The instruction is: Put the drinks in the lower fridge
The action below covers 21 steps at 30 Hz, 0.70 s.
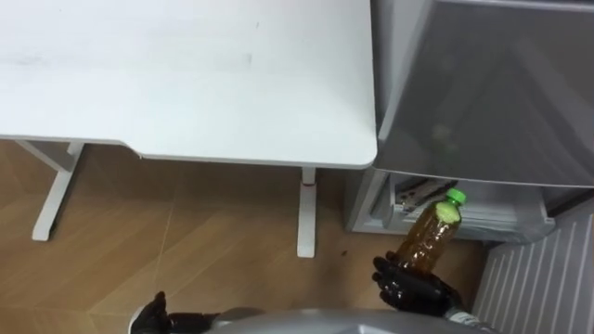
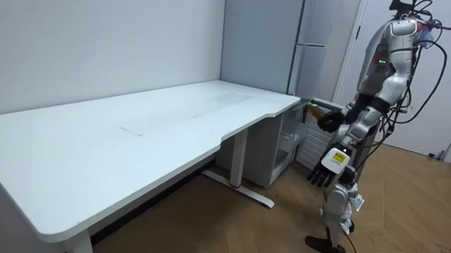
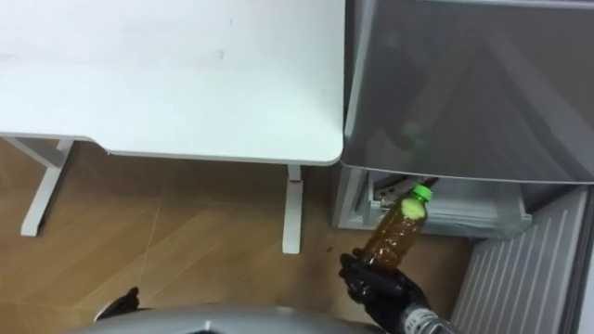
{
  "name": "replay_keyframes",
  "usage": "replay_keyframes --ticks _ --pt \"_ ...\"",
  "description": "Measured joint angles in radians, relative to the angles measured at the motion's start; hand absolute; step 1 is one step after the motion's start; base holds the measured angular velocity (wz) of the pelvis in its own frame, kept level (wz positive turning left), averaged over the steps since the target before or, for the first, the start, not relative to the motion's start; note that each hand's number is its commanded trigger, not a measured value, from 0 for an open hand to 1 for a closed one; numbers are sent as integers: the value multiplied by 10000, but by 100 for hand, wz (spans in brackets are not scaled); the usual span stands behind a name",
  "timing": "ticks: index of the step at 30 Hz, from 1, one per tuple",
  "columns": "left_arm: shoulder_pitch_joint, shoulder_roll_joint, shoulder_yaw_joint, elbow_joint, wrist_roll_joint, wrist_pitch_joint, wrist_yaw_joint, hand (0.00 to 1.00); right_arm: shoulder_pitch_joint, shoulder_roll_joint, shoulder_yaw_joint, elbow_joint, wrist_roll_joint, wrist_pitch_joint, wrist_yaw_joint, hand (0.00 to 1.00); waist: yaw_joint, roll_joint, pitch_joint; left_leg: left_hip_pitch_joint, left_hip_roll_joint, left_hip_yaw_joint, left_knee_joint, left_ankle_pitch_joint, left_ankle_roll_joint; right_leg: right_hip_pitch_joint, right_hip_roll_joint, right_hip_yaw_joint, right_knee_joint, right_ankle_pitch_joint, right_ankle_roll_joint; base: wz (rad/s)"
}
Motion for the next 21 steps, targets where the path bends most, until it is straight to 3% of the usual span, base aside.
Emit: replay_keyframes --ticks 4,9,14,21 --pt "-40 -116 -52 54 263 2 -160 0 -268 41 -2 -2 1776 -17 -518 100 7 154 52 -19 6 78 -18 0 1 -70 3 71 8 0 1 -6" --pt "-204 -73 -366 57 483 -4 -119 0 -745 186 46 -5 4499 -346 -771 100 87 187 23 -313 2 71 16 52 -6 -450 3 70 16 2 -3 0" --pt "-286 14 -413 87 824 -7 -138 0 -1393 327 5 279 5266 -573 -885 100 30 153 34 -780 3 14 136 64 -1 -905 -8 45 143 10 -17 2" --pt "-1177 229 -976 701 817 47 -210 0 -2444 381 -26 803 6089 -533 -1056 100 65 210 80 -1396 -84 -164 226 151 47 -1377 -84 -136 152 29 -17 8"
